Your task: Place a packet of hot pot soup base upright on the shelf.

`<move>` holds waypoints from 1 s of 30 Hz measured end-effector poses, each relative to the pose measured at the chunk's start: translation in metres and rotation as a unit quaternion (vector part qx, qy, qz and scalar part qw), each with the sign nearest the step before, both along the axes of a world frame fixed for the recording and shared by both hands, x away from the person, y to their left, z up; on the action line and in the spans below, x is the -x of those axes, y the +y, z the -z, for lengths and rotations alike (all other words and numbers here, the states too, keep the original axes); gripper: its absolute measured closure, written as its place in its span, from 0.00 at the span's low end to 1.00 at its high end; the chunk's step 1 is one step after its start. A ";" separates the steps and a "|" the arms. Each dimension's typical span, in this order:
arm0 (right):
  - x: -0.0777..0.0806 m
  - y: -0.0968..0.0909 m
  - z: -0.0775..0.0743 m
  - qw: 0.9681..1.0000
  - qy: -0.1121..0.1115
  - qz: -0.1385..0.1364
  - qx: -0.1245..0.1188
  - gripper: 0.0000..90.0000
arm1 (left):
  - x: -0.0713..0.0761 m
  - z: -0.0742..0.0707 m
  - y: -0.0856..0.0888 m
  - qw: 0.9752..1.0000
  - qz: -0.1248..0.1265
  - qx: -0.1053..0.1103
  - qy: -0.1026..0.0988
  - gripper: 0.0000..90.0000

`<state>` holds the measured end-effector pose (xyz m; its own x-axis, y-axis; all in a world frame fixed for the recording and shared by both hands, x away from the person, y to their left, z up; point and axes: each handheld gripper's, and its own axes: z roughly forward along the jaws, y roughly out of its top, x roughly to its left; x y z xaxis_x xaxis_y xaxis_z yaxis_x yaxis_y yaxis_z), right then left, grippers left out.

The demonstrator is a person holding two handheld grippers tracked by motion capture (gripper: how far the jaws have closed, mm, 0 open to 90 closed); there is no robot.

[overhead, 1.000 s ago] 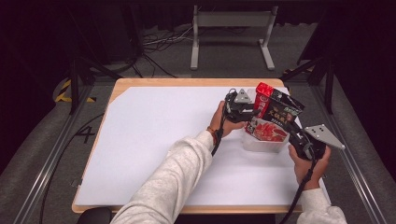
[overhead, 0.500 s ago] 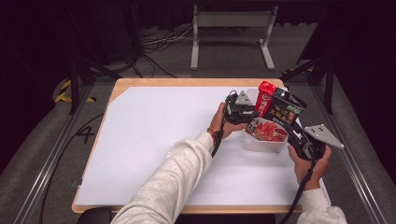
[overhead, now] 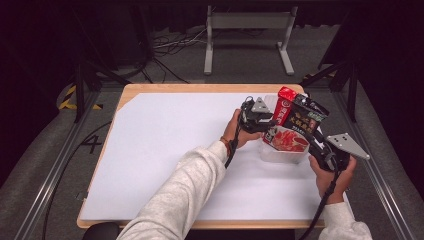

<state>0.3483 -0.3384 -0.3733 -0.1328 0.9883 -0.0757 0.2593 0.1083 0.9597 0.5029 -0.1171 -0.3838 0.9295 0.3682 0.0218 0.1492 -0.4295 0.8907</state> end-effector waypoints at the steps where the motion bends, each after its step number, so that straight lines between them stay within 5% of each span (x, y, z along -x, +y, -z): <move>1: 0.000 0.000 0.000 1.000 0.000 0.000 0.000 0.79 | 0.000 0.000 0.000 1.000 0.000 0.000 0.000 0.73; 17: 0.005 -0.004 -0.005 1.000 0.000 -0.005 0.006 0.81 | 0.015 -0.017 0.014 0.999 0.021 -0.023 -0.030 0.71; 30: 0.010 -0.004 -0.008 1.000 0.005 -0.024 0.017 0.81 | 0.023 -0.024 0.041 0.998 0.009 -0.049 -0.044 0.59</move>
